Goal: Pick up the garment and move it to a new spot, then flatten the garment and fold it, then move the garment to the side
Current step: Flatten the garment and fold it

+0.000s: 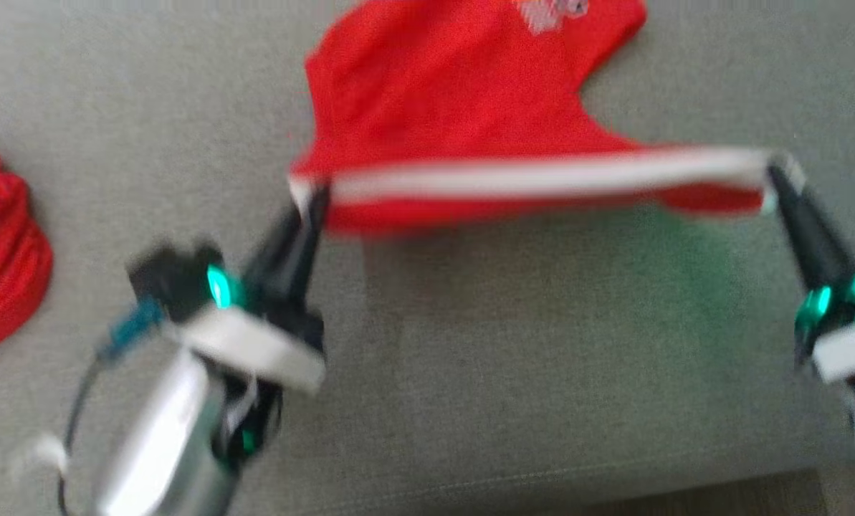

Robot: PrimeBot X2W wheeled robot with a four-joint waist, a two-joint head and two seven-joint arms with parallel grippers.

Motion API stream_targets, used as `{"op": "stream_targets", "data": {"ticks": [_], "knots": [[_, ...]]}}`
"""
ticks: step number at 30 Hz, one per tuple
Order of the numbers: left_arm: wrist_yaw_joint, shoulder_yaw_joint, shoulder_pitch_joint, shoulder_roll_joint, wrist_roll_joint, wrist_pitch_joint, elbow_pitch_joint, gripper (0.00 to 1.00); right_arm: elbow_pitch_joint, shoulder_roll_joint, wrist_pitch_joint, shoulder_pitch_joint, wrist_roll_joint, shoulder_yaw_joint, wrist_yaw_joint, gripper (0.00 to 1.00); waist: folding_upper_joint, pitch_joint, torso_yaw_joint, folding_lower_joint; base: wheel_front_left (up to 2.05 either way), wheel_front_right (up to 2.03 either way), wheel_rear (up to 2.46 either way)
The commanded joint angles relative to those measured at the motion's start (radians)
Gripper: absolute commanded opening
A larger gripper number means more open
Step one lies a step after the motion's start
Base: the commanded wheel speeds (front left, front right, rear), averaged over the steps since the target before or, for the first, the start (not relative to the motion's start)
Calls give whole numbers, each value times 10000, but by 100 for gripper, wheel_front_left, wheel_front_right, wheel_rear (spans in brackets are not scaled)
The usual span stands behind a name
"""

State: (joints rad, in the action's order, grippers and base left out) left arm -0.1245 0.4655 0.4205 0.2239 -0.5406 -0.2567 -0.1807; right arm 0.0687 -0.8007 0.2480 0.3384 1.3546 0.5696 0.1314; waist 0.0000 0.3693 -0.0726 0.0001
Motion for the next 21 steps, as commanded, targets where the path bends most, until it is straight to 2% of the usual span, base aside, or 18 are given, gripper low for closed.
{"op": "stream_targets", "data": {"ticks": [1, 7, 12, 16, 21], "knots": [[-61, -474, -438, 167, 323, -50, 575, 0, 373, -331, 133, -795, 147, -112, -7, 0, 0, -640, 238, -1, 0, 0, 0], [-61, -914, -2950, -133, 1136, -50, 1456, 0, 1120, -524, 135, -3016, 489, -316, -7, 0, 0, -1653, 501, -1, 0, 0, 0], [-61, -1205, -4570, -369, 1572, -51, 2265, 0, 2007, -1029, 136, -4508, 507, -526, -7, 0, 0, -2265, 774, -1, 0, 0, 0], [-61, -1286, -4727, -564, 1397, -51, 2526, 0, 2403, -1154, 134, -4735, 437, -1106, -7, 0, 0, -2213, 999, -1, 0, 0, 0], [-61, -945, -3471, -880, 993, -51, 2075, 0, 2229, -1383, -579, -3529, 400, -1244, -7, 0, 0, -1554, 1350, -1, 0, 0, 0]]}}
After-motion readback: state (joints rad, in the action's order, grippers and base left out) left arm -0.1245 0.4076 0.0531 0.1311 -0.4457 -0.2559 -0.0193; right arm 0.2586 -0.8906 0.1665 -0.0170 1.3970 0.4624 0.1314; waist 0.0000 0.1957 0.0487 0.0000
